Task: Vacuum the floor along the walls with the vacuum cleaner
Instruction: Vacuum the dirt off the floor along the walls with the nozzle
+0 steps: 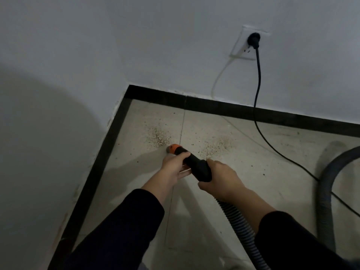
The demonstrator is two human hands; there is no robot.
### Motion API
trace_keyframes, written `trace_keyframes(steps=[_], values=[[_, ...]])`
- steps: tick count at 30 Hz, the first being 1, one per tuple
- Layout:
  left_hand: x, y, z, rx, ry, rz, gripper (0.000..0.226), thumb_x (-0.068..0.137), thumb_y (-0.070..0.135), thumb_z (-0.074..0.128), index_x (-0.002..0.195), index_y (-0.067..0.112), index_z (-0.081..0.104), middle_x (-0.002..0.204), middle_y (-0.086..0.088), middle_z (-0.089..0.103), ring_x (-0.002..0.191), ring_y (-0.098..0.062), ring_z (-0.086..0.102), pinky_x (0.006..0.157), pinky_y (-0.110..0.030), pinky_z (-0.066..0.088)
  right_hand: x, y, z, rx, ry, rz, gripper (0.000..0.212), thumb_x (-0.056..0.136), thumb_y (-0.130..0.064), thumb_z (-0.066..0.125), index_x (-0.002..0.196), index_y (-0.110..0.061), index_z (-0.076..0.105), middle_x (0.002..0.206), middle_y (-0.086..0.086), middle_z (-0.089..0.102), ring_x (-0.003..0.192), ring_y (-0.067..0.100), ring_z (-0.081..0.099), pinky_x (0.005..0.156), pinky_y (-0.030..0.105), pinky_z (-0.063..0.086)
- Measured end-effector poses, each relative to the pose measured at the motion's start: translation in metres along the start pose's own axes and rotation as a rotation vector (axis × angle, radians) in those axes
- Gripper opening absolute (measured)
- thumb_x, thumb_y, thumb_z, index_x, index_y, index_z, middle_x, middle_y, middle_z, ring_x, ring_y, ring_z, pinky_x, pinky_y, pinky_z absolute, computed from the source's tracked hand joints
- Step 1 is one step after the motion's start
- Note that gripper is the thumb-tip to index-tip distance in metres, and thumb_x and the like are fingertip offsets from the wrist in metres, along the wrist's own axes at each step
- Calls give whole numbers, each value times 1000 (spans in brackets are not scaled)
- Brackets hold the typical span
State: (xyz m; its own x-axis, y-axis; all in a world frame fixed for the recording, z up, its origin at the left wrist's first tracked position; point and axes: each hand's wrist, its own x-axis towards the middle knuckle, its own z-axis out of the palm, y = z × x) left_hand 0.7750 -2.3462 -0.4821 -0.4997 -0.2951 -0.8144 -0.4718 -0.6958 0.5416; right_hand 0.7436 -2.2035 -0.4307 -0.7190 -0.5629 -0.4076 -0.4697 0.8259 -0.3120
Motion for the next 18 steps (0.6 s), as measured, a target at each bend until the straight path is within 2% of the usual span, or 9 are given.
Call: trace_keyframes(steps=[3,5,8,18], values=[[0,-2,12,-10,23,-6,46,89,19,71,127,-1,55,106,-13,67,83,-18,67,49,-24,55,-1,6,0,11,8,14,32,78,-35,65,98,-24,42,92,-3,49,84,21,54,82,39,49],[1,-4,19,-33,47,-7,48,88,21,72,127,-1,55,110,-13,67,85,-18,67,48,-23,54,0,10,-2,31,7,23,33,78,-35,65,98,-24,42,92,-2,48,85,21,54,83,40,49],[5,-4,24,-63,56,3,47,87,21,74,124,-1,57,113,-14,67,85,-19,67,48,-23,54,4,12,-3,47,22,28,33,78,-35,65,99,-24,42,92,-3,48,84,21,53,83,40,48],[20,-3,17,-131,28,26,37,87,21,73,116,2,60,100,-11,69,84,-19,68,55,-27,54,16,6,-3,29,57,-9,33,78,-35,64,99,-24,41,88,-4,45,80,21,50,80,38,46]])
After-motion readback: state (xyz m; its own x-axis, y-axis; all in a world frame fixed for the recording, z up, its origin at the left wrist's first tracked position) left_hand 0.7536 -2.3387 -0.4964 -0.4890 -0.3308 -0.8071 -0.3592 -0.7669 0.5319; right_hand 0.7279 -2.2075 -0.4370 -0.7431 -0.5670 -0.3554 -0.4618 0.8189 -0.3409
